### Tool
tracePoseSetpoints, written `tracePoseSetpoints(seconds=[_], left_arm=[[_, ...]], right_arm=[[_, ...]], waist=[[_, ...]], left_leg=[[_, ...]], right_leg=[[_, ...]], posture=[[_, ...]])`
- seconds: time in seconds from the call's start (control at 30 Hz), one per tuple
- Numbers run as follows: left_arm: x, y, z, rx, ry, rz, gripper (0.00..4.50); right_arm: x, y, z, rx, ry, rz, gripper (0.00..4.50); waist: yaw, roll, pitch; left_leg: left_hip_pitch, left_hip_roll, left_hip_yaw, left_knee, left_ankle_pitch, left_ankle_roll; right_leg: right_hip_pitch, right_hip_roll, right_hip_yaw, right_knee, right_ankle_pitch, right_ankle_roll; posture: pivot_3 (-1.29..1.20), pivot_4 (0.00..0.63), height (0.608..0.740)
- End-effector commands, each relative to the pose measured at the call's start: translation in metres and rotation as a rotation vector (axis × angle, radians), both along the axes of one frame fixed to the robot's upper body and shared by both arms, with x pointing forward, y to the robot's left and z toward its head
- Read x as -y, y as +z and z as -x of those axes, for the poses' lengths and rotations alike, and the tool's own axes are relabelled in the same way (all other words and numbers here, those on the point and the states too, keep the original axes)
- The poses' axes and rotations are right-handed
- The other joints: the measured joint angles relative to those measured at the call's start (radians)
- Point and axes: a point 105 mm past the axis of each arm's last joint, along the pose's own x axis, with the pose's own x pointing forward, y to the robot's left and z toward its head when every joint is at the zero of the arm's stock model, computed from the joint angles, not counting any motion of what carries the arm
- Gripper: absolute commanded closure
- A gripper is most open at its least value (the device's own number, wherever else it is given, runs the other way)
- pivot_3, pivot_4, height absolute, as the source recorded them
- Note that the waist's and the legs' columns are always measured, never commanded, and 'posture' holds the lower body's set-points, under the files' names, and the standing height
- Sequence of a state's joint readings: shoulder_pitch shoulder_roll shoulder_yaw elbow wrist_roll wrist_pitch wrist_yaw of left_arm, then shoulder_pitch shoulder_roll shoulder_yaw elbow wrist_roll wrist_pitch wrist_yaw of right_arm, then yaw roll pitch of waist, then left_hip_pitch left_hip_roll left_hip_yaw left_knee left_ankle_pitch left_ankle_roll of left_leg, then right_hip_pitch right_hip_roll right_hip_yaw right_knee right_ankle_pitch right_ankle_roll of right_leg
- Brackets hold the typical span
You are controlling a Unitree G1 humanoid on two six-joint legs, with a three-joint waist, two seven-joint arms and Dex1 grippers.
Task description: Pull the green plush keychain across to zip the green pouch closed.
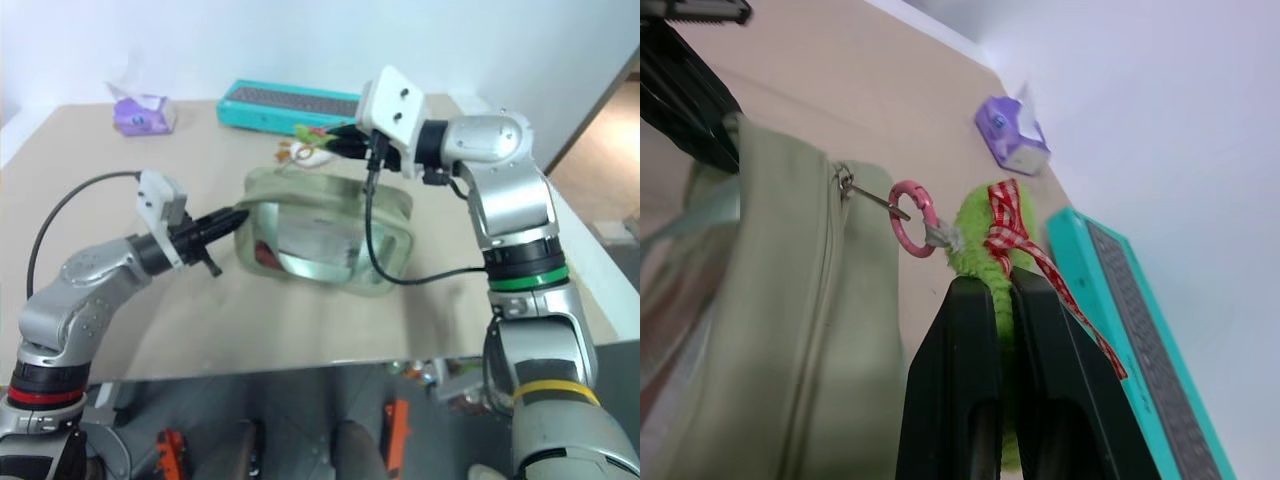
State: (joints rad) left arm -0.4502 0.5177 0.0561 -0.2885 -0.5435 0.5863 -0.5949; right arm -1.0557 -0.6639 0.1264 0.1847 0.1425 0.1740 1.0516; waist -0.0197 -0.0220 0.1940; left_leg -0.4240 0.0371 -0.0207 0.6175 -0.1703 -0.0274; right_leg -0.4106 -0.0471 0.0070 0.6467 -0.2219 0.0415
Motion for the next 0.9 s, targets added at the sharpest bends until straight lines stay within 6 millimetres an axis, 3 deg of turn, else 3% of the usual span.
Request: tracePoseSetpoints(seconds=[0.03,0.27,0.4,0.57,0.67,0.8,0.9], left_arm=[[-0.014,0.007,-0.006,0.038,0.082,-0.009,4.50],[-0.017,0.008,-0.009,0.054,0.106,-0.015,4.50],[-0.019,0.016,-0.012,0.092,0.135,0.000,4.50],[-0.033,0.030,-0.019,0.190,0.261,0.054,4.50],[-0.034,0.029,-0.021,0.211,0.288,0.042,4.50],[-0.029,0.016,-0.021,0.174,0.281,0.032,4.50],[-0.028,0.011,-0.022,0.153,0.285,0.042,4.50]], right_arm=[[0.021,0.026,0.008,0.094,-0.058,-0.060,4.46],[0.036,0.020,0.008,0.082,-0.111,-0.064,4.46],[0.054,0.020,0.007,0.085,-0.186,-0.091,4.46],[0.115,0.022,0.005,0.129,-0.440,-0.192,4.46],[0.128,0.024,0.004,0.152,-0.508,-0.239,4.46],[0.140,0.010,-0.001,0.127,-0.578,-0.271,4.46],[0.140,-0.014,-0.007,0.066,-0.606,-0.287,4.46]], waist=[[0.000,0.000,0.000],[-0.001,0.000,0.000],[0.000,0.000,0.000],[0.003,0.000,0.000],[0.000,0.000,0.000],[-0.004,0.000,0.000],[-0.002,0.000,0.000]], left_leg=[[0.000,0.000,0.000,0.000,0.000,0.000],[0.000,0.001,0.000,0.000,0.000,0.000],[0.000,0.002,0.000,0.000,0.000,0.000],[0.000,0.001,0.000,0.000,0.000,0.000],[-0.001,0.000,0.001,0.000,0.000,0.000],[0.001,0.001,0.003,0.000,0.000,0.000],[0.001,0.002,0.003,0.000,0.000,0.000]], right_leg=[[0.000,0.000,0.000,0.000,0.000,0.000],[0.000,0.001,0.001,0.000,0.000,-0.001],[0.000,0.002,0.001,0.000,0.001,-0.001],[0.000,0.001,0.001,0.000,0.001,-0.001],[-0.001,0.001,0.002,0.000,0.001,-0.001],[-0.001,0.002,0.005,0.000,0.001,0.000],[-0.001,0.003,0.005,0.000,0.001,0.000]], posture=[[0.00,0.150,0.740],[0.00,0.150,0.740],[0.00,0.150,0.740],[0.00,0.150,0.740],[0.00,0.150,0.740],[0.00,0.150,0.740],[0.00,0.150,0.740]])
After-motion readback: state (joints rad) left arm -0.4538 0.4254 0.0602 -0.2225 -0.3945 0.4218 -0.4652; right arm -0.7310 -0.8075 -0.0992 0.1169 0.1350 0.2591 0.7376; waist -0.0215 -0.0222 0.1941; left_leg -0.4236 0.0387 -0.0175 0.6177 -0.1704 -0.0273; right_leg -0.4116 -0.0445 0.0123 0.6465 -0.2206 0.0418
